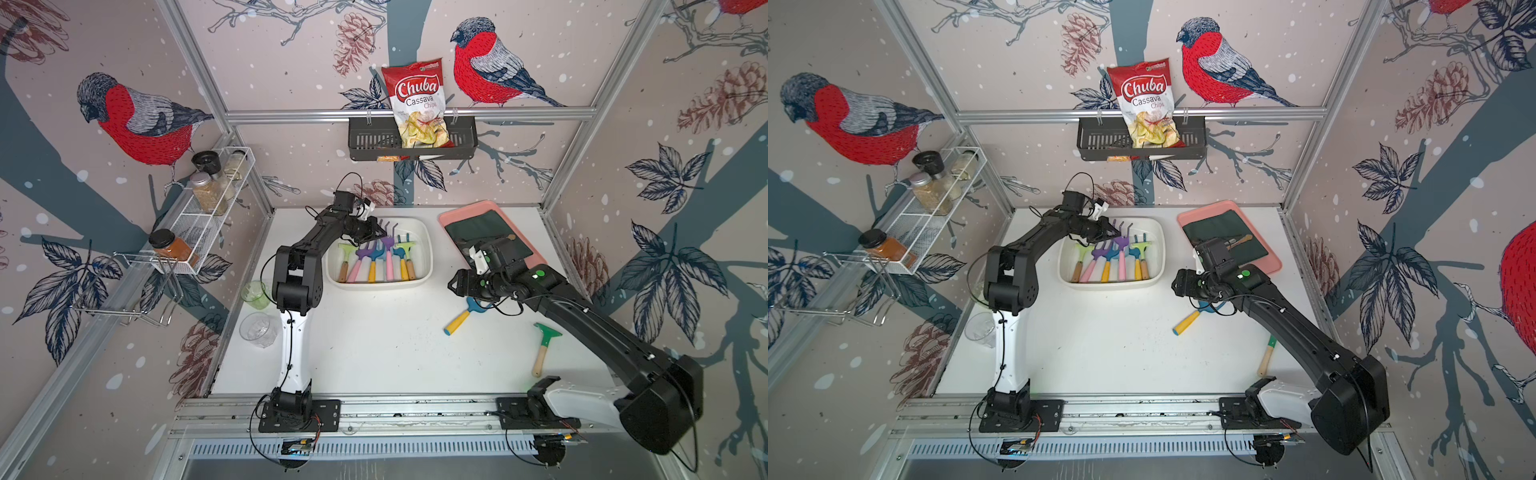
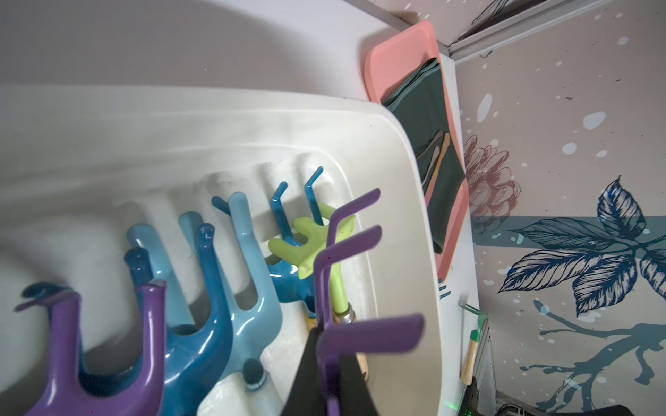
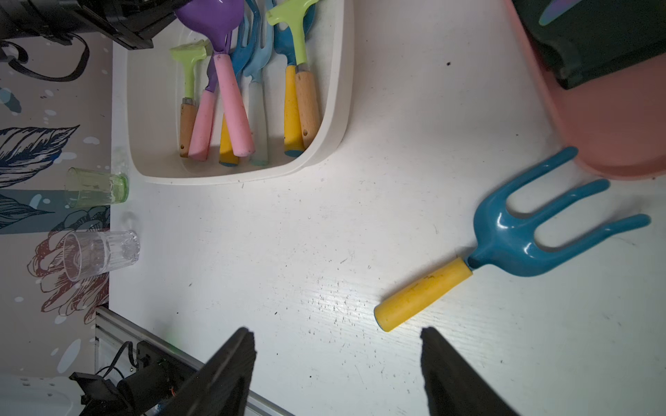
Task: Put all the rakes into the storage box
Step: Place the rake in the storage box.
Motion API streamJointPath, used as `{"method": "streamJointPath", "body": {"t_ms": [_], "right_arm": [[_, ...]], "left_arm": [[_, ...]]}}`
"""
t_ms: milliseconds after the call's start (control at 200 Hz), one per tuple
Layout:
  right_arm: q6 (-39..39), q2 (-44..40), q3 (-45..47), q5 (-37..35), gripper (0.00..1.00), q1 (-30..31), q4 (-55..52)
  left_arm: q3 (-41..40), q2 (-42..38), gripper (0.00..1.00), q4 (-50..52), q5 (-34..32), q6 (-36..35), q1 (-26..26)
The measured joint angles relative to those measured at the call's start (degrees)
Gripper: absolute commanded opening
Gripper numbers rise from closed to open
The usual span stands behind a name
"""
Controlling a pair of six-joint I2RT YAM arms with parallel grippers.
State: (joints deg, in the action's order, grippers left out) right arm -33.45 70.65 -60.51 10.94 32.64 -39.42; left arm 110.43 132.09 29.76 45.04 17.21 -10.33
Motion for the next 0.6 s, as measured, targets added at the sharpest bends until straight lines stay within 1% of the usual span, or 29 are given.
{"method": "streamJointPath", "body": {"t_ms": [260,465,500,600], "right_arm": [[-0.2,0.3,1.6,0.5,0.76,-0.3,0.4],[-0.2,0.6,1.6,1.0,0.76,-0.5,0.9],[-0.2,0.6,1.6,1.1,0.76,-0.6,1.1],[-0.2,0.7,1.9,1.3,0.76,-0.7,1.7]], "left_arm": [[1.7,2.8,0.07,2.4,1.9,-0.5,0.0],[1.6,4.3,0.07,2.2,1.3,-0.7,0.0],[1.6,4.5,0.08,2.1,1.2,-0.7,0.0],[1.4,4.6,0.20,2.0,1.0,-0.7,0.0]]}}
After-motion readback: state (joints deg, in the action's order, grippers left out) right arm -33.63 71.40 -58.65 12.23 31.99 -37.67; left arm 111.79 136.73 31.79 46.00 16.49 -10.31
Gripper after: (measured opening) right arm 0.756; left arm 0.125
